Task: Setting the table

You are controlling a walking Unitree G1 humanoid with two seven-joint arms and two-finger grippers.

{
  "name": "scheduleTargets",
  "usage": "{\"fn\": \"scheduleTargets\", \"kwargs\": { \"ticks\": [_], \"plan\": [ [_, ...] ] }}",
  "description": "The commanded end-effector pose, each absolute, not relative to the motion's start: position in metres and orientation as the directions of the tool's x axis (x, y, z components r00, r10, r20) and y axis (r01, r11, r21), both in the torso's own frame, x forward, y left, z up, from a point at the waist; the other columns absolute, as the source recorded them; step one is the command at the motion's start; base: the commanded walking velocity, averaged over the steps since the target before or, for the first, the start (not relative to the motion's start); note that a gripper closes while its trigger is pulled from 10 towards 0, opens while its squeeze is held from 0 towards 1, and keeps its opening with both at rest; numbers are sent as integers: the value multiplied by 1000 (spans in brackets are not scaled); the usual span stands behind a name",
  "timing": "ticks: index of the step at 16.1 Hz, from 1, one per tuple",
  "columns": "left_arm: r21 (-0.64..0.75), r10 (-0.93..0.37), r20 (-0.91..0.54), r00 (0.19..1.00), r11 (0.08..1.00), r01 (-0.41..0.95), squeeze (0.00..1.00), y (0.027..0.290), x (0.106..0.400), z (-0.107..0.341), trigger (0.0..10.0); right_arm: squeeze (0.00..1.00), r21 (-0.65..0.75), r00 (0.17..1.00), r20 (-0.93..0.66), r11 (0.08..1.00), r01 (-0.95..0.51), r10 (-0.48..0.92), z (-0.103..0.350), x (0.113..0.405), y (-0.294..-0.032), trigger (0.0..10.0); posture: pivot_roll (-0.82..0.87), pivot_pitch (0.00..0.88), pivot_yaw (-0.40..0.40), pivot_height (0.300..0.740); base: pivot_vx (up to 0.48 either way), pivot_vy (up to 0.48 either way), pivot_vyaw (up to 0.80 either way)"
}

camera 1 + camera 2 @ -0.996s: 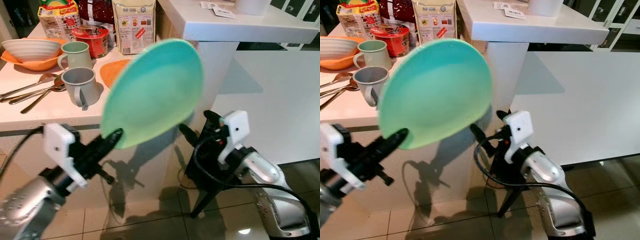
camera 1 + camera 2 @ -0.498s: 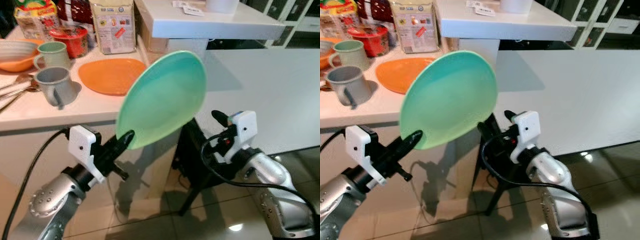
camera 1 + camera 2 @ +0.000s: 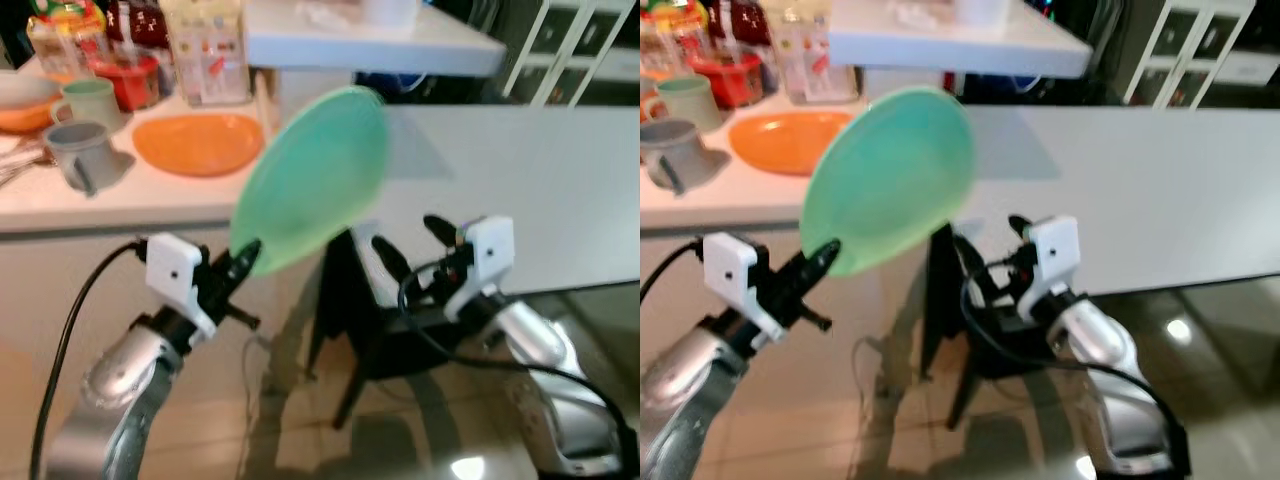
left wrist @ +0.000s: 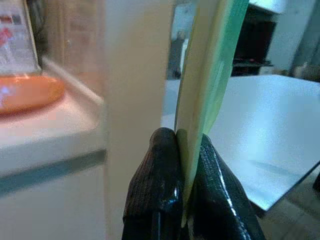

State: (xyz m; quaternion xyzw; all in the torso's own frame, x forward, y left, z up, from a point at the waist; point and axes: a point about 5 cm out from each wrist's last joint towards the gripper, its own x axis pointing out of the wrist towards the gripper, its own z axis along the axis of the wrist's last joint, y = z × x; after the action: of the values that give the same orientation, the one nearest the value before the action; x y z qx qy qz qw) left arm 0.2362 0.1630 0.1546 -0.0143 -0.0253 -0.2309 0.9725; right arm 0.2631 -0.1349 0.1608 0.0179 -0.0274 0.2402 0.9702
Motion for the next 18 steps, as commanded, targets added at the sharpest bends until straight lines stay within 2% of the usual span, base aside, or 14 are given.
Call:
{"fn": "scheduleTargets", "kwargs": {
  "ticks": [1,5,9,13,18],
  "plan": [
    [7,-483,102,870,875,485,0,149,243,160,10000,0,8,920,45,920,-391,390,156,267,-145,10000,64,0,-51,740,0,-360,0],
    [19,-487,125,864,872,489,0,134,265,160,10000,0,25,945,71,946,-323,321,160,270,-150,10000,42,0,-27,740,0,-358,247],
    [28,-479,129,868,877,479,0,133,266,157,10000,0,37,954,72,955,-294,291,158,270,-154,10000,43,0,-22,740,0,-357,525],
    [24,-402,147,904,915,403,0,137,271,154,10000,0,17,945,72,947,-320,318,160,275,-152,10000,45,0,-49,740,0,-358,530],
    [49,-399,136,907,917,396,0,134,273,152,10000,0,40,951,67,952,-303,300,155,278,-147,10000,55,0,-38,740,0,-356,536]
  ]
}}
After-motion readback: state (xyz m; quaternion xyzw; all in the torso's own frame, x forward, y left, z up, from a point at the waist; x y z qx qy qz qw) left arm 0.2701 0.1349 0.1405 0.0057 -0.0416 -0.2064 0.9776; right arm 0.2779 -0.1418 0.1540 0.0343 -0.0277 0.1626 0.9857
